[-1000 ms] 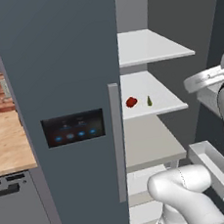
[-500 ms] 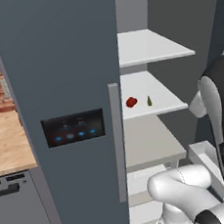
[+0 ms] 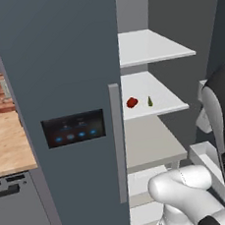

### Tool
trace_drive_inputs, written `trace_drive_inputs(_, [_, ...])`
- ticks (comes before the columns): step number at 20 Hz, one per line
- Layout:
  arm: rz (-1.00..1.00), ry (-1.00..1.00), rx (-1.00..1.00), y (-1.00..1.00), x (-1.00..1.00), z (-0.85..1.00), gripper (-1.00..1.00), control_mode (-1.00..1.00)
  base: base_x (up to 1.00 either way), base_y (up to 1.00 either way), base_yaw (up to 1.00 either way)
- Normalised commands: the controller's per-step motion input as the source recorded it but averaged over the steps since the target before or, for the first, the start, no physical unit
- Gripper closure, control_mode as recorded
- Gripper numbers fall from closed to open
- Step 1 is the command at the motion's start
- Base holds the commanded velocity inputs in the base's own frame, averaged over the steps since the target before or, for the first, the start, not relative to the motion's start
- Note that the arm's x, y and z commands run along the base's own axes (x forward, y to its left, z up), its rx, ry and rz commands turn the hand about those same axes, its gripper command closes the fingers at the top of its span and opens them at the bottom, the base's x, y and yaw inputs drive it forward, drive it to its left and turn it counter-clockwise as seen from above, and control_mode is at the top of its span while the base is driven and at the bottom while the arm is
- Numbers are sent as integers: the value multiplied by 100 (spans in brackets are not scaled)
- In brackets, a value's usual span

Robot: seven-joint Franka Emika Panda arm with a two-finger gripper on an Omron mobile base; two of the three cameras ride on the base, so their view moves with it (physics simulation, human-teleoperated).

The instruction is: Place the ketchup and ketchup from the counter to the top shelf of the fridge. If the existing items in the fridge are on the top shelf, move them to other shelves.

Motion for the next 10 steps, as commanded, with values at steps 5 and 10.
trace_drive_inputs(5, [0,-24,14,1,0,-28,-100,-100,0,0,0])
trace_drive_inputs(10, [0,-15,11,5,0,-16,-100,-100,0,0,0])
